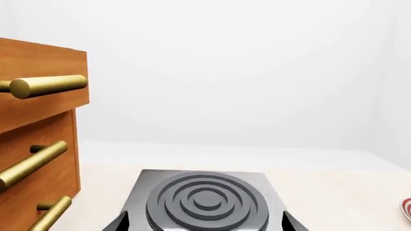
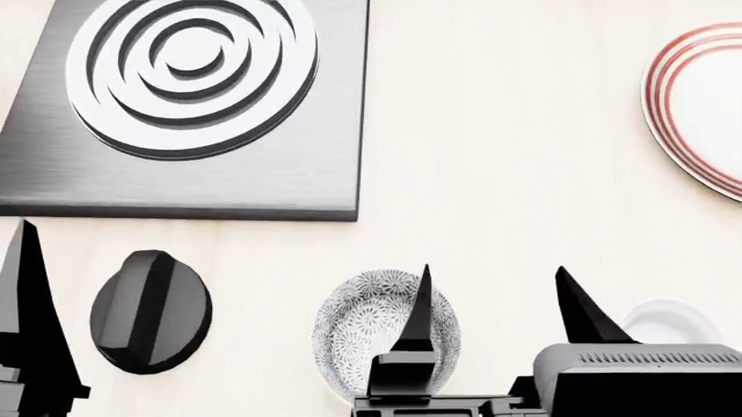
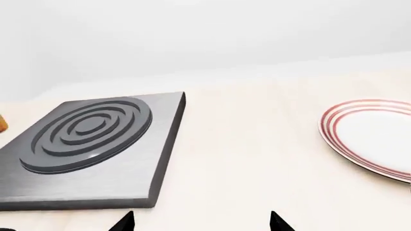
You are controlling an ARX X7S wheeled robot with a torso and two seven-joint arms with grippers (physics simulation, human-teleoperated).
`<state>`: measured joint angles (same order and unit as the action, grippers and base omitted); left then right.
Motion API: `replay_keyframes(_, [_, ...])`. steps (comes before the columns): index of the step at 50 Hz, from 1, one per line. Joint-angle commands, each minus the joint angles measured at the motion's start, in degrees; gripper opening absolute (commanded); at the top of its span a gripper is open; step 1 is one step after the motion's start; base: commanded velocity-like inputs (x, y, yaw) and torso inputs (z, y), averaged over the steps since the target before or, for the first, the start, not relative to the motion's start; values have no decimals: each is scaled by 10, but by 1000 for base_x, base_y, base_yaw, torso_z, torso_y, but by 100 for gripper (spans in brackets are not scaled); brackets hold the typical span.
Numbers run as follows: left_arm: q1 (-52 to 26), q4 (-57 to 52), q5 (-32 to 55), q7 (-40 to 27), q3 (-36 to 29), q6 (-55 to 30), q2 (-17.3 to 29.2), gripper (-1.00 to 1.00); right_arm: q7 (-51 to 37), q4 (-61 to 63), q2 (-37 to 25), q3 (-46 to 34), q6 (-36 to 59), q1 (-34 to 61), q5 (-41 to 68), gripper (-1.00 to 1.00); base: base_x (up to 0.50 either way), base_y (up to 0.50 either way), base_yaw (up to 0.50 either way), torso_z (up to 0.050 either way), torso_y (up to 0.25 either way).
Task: Pick the akita bowl next to the ramekin and place it on the plate.
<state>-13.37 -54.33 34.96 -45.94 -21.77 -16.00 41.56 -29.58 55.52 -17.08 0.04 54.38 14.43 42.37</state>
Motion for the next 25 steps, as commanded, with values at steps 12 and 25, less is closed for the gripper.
replay_keyframes(12, [7, 2, -4, 11, 8, 11, -5, 100, -8, -34, 26, 51, 24, -9, 96, 100, 0, 0, 0, 0, 0])
replay_keyframes(25, [8, 5, -5, 11, 8, 15, -3, 100, 0, -73, 38, 67, 9, -21, 124, 100, 0, 0, 0, 0, 0])
